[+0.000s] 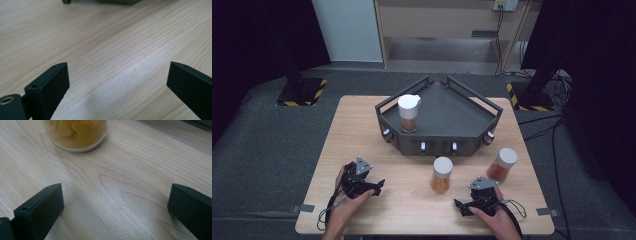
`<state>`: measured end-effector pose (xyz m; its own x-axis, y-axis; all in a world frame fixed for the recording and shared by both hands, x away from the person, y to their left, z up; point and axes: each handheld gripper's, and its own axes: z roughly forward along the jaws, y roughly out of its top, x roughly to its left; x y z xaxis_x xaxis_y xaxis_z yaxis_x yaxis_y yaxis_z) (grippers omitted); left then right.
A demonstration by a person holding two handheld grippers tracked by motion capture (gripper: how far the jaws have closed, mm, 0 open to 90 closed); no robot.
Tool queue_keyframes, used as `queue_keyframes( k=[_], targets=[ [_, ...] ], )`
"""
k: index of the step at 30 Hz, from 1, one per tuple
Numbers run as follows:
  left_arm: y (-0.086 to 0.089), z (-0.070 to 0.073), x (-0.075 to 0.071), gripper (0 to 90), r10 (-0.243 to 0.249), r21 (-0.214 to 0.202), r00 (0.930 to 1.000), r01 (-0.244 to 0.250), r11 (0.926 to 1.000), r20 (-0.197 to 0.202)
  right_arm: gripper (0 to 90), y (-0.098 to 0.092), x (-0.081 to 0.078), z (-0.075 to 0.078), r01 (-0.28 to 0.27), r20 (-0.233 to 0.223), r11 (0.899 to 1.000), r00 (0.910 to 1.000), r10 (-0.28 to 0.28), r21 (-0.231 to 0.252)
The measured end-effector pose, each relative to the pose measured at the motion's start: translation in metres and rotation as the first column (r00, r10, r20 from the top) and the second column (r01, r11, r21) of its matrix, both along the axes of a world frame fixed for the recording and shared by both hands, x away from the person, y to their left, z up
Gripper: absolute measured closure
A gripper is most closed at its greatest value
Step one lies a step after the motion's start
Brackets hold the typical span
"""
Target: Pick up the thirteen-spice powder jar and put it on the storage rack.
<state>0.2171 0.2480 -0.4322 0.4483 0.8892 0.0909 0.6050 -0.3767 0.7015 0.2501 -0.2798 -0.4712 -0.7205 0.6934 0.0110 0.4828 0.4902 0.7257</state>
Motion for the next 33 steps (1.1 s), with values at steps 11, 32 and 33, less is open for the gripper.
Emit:
queue_keyframes(
  k=[11,32,33],
  targets=[
    [0.005,-0.009,-0.003,3.0,0.070,-0.015,0.9973,-0.071,0.9974,-0.022,0.5,0.000,0.000,0.000,-0.002,0.000,1.000,1.0000,0.002,-0.001],
    [0.012,-0.025,-0.017,2.1,0.151,-0.057,0.9869,-0.154,0.9864,-0.056,0.5,0.000,0.000,0.000,0.000,0.000,1.000,1.0000,0.000,0.000],
    [0.011,-0.026,-0.019,1.6,0.155,-0.059,0.9867,-0.158,0.9857,-0.049,0.4,0.000,0.000,0.000,-0.001,0.001,1.000,1.0000,0.001,-0.002]
  ],
)
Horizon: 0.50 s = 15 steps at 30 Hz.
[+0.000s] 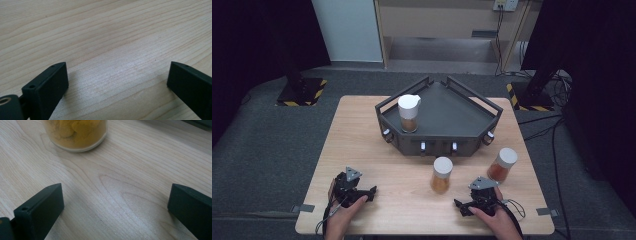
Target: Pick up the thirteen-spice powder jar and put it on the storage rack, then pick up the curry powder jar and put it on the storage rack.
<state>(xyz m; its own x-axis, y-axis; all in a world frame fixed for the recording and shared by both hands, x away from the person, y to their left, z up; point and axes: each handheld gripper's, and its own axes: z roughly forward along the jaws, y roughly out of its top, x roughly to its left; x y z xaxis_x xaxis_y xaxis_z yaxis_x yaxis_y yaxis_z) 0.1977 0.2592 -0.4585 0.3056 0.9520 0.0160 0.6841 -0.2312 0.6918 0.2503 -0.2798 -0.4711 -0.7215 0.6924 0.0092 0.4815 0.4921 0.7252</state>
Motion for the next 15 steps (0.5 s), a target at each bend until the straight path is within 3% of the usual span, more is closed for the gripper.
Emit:
queue_keyframes(
  k=[3,15],
  targets=[
    [-0.0007,-0.0055,-0.0064,1.2,0.011,-0.010,0.9996,-0.011,0.9999,0.028,0.5,0.0004,-0.0003,0.0000,0.002,0.000,1.000,1.0000,-0.002,0.000],
    [-0.0064,-0.0057,-0.0104,1.0,0.042,-0.007,0.9987,-0.041,0.9991,0.030,0.5,0.0006,-0.0004,0.0002,0.004,-0.001,1.000,1.0000,-0.004,-0.001]
  ],
)
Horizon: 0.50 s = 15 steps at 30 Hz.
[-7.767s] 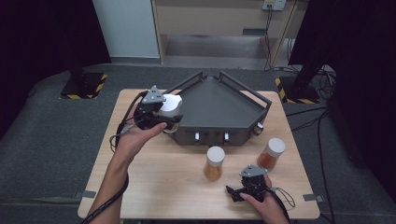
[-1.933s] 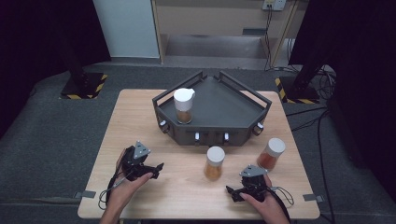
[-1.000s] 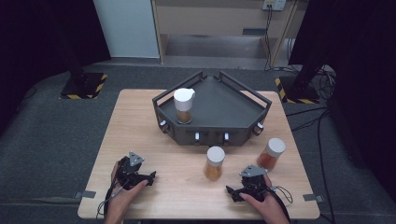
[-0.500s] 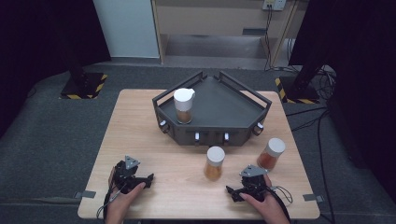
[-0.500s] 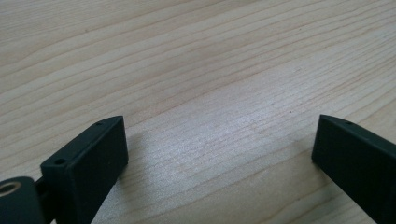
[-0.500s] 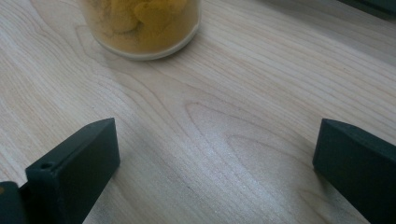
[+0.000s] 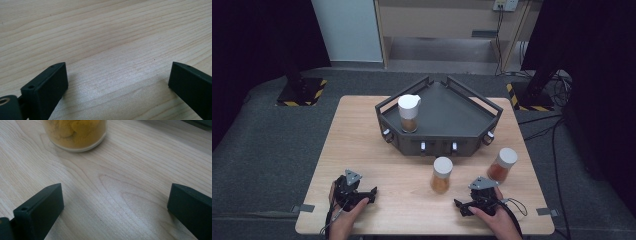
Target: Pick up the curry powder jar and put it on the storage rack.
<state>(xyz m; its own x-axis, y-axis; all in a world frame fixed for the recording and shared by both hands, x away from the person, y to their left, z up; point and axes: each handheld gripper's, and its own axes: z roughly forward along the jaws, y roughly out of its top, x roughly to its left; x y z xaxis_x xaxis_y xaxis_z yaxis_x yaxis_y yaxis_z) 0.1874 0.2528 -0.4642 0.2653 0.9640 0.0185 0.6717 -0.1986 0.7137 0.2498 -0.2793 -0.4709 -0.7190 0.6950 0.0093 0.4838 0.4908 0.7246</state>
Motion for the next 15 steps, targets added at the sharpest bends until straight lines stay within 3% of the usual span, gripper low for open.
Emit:
queue_keyframes(
  k=[7,11,15],
  targets=[
    [-0.001,0.000,-0.001,1.2,0.008,0.000,1.0000,-0.008,1.0000,0.001,0.9,0.002,0.002,0.003,0.001,-0.011,1.000,0.9999,-0.001,-0.010],
    [-0.001,0.000,-0.001,1.2,0.008,0.000,1.0000,-0.008,1.0000,0.001,7.4,0.001,0.004,0.010,0.018,-0.030,1.000,0.9994,-0.019,-0.005],
    [-0.001,0.000,-0.001,1.2,0.007,-0.001,1.0000,-0.007,1.0000,0.000,7.3,-0.004,-0.005,0.023,0.014,0.003,1.000,0.9999,-0.014,0.002]
  ],
)
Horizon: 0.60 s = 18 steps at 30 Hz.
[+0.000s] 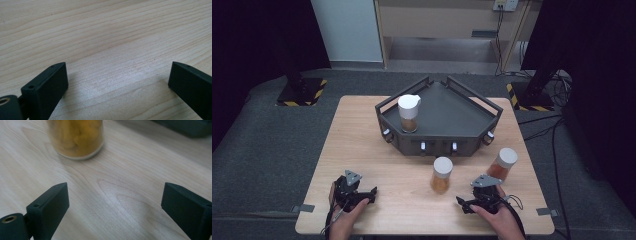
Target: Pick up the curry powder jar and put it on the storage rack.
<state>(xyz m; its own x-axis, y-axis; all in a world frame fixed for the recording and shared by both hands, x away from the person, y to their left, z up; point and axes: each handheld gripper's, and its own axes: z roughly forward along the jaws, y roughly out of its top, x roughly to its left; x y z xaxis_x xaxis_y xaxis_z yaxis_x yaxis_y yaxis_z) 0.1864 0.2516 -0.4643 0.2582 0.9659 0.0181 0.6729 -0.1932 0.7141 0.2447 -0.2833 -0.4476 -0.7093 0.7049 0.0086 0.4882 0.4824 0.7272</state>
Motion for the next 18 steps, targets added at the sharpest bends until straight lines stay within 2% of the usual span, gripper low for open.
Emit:
queue_keyframes(
  k=[4,10,14,15,16,18],
  targets=[
    [0.000,0.000,0.000,1.2,0.002,0.000,1.0000,-0.002,1.0000,0.001,6.7,-0.006,-0.005,0.008,-0.021,0.004,0.999,0.9998,0.021,0.030],
    [-0.001,0.000,-0.001,1.2,0.008,0.000,1.0000,-0.008,1.0000,0.001,8.3,-0.001,-0.020,0.016,-0.028,0.069,0.998,0.9973,0.024,0.055],
    [-0.002,0.000,-0.002,1.2,0.013,0.000,0.9999,-0.013,0.9999,0.001,8.1,0.001,-0.024,0.022,-0.037,0.097,0.995,0.9949,0.028,0.093],
    [-0.002,0.000,-0.002,1.1,0.012,0.000,0.9999,-0.012,0.9999,0.001,7.5,0.003,-0.026,0.022,-0.036,0.120,0.995,0.9925,0.025,0.091],
    [-0.002,0.000,-0.002,1.2,0.012,0.000,0.9999,-0.012,0.9999,0.001,7.2,0.006,-0.030,0.023,-0.035,0.157,0.997,0.9874,0.023,0.072],
    [-0.002,0.000,-0.002,1.1,0.013,0.000,0.9999,-0.013,0.9999,0.001,7.1,0.012,-0.036,0.023,-0.028,0.214,0.998,0.9768,0.013,0.064]
  ],
)
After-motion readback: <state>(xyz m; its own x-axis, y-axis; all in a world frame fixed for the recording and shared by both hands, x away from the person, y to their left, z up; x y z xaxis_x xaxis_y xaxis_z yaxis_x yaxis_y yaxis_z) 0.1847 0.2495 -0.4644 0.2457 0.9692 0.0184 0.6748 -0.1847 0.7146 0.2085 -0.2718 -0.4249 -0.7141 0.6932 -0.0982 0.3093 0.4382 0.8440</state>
